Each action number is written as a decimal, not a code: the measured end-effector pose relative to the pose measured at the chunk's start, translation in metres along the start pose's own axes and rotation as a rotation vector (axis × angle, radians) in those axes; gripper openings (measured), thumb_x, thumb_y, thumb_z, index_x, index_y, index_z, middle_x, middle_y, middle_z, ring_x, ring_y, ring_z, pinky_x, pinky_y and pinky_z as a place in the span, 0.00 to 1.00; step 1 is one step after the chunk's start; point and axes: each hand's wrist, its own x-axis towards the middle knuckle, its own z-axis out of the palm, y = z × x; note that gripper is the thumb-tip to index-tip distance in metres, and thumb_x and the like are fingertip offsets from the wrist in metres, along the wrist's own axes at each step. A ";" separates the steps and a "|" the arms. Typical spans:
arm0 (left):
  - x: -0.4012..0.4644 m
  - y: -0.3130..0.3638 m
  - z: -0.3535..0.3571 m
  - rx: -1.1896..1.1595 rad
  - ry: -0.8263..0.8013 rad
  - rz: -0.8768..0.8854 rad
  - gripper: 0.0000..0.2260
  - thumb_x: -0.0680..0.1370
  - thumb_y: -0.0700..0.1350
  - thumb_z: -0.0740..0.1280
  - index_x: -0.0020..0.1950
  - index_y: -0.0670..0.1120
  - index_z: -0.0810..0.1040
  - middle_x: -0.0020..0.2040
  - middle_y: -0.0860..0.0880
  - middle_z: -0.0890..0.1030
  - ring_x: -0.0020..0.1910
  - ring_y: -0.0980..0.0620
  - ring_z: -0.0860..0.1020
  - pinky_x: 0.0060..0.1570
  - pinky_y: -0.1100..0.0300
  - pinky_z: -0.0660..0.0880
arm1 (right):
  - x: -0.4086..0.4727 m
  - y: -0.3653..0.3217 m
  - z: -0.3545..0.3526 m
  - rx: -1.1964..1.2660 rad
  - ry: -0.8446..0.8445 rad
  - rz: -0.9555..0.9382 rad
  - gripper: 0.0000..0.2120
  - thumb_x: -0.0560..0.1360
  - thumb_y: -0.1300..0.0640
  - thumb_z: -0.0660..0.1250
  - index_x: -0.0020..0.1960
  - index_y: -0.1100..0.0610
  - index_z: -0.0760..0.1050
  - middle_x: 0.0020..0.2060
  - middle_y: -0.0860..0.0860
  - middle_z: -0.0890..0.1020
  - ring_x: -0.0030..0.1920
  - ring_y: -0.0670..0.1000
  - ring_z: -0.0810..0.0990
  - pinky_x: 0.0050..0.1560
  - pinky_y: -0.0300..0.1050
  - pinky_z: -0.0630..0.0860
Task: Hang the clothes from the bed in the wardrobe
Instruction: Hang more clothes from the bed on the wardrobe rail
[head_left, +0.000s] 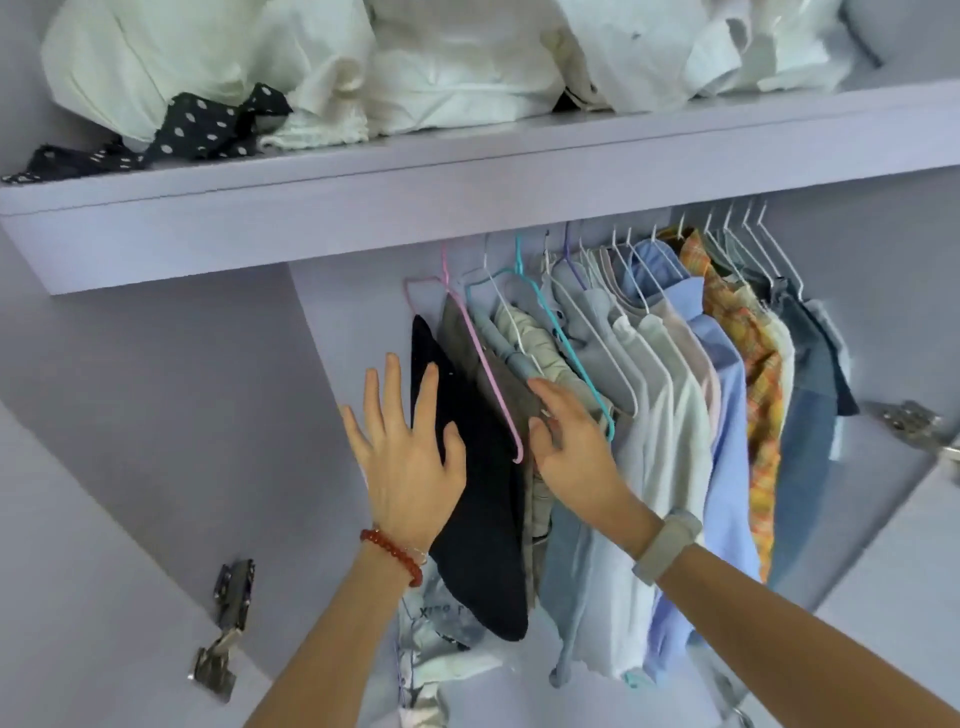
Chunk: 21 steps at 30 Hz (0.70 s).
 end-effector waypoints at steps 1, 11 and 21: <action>-0.010 0.007 0.007 -0.014 -0.050 0.017 0.23 0.72 0.43 0.62 0.69 0.45 0.69 0.71 0.39 0.64 0.71 0.37 0.60 0.66 0.34 0.53 | -0.016 0.006 -0.016 -0.054 0.023 -0.034 0.19 0.75 0.64 0.58 0.66 0.62 0.68 0.65 0.57 0.71 0.66 0.53 0.68 0.69 0.44 0.62; -0.168 0.170 0.076 -0.125 -0.680 0.439 0.24 0.70 0.40 0.70 0.65 0.43 0.73 0.67 0.40 0.71 0.67 0.41 0.68 0.64 0.41 0.64 | -0.267 0.120 -0.187 -0.743 0.112 0.478 0.20 0.76 0.60 0.59 0.68 0.60 0.67 0.70 0.57 0.65 0.72 0.59 0.58 0.71 0.57 0.54; -0.369 0.450 0.061 -0.479 -0.982 1.062 0.20 0.77 0.44 0.58 0.69 0.43 0.66 0.70 0.44 0.66 0.69 0.48 0.65 0.64 0.53 0.64 | -0.572 0.117 -0.368 -0.843 0.429 1.167 0.21 0.78 0.58 0.55 0.71 0.56 0.62 0.72 0.53 0.62 0.73 0.54 0.55 0.72 0.52 0.51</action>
